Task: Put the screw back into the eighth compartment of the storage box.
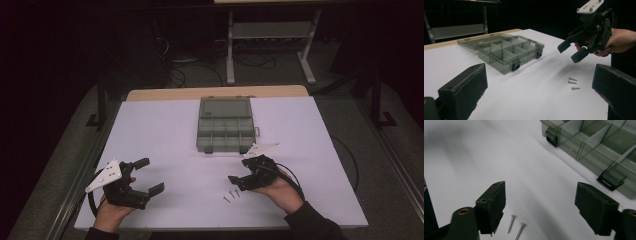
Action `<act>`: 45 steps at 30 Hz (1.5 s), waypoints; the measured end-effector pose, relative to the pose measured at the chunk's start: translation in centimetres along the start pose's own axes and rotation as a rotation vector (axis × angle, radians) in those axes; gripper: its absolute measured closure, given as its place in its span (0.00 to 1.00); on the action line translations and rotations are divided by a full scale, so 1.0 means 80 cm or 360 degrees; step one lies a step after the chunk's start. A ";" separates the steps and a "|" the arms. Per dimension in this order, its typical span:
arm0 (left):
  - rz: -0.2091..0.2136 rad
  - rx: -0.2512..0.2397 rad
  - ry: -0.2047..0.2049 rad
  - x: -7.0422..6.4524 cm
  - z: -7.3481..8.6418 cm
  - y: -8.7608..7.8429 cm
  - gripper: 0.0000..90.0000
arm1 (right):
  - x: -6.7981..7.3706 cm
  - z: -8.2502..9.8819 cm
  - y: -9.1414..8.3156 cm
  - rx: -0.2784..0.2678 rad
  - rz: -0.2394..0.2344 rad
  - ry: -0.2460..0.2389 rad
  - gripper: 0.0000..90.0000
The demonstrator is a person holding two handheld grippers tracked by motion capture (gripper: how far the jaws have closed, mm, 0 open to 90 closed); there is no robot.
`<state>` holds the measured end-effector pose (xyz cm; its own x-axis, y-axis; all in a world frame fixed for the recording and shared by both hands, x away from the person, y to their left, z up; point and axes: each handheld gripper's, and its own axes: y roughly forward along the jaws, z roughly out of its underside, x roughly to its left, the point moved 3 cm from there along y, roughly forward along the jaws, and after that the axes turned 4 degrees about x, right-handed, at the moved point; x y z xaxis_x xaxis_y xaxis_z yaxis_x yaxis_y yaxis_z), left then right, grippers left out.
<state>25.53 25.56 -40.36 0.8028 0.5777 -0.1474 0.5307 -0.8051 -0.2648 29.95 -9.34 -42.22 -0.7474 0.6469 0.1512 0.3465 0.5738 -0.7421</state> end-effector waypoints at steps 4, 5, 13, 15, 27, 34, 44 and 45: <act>0.0000 0.0000 0.0003 0.000 0.000 0.000 0.00 | 0.002 0.003 0.004 0.0074 -0.0008 -0.0008 0.34; 0.0000 0.0000 0.0000 0.000 0.000 0.000 0.00 | 0.002 0.004 0.004 0.0097 0.0001 -0.0001 0.35; 0.0001 0.0002 0.0005 0.000 0.000 0.000 0.00 | 0.005 0.012 0.010 0.0215 -0.0002 -0.0024 0.47; 0.0003 0.0001 0.0005 0.000 0.000 0.000 0.00 | 0.006 0.013 0.012 0.0238 0.0003 -0.0035 0.50; 0.0006 -0.0003 0.0001 -0.001 0.000 0.000 0.00 | 0.013 0.022 0.024 0.0334 -0.0026 -0.0107 0.67; 0.0006 -0.0002 0.0000 0.000 0.000 0.000 0.00 | 0.016 0.026 0.027 0.0373 -0.0040 -0.0126 0.72; 0.0007 -0.0003 0.0003 0.000 0.000 0.000 0.00 | 0.021 0.031 0.034 0.0421 -0.0063 -0.0149 0.81; 0.0007 -0.0004 0.0000 -0.001 0.000 0.000 0.00 | 0.021 0.031 0.034 0.0423 -0.0058 -0.0155 0.82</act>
<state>25.50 25.52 -40.37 0.8052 0.5742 -0.1483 0.5279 -0.8079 -0.2620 28.24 -7.93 -45.62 -0.8122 0.5694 0.1270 0.1672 0.4358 -0.8844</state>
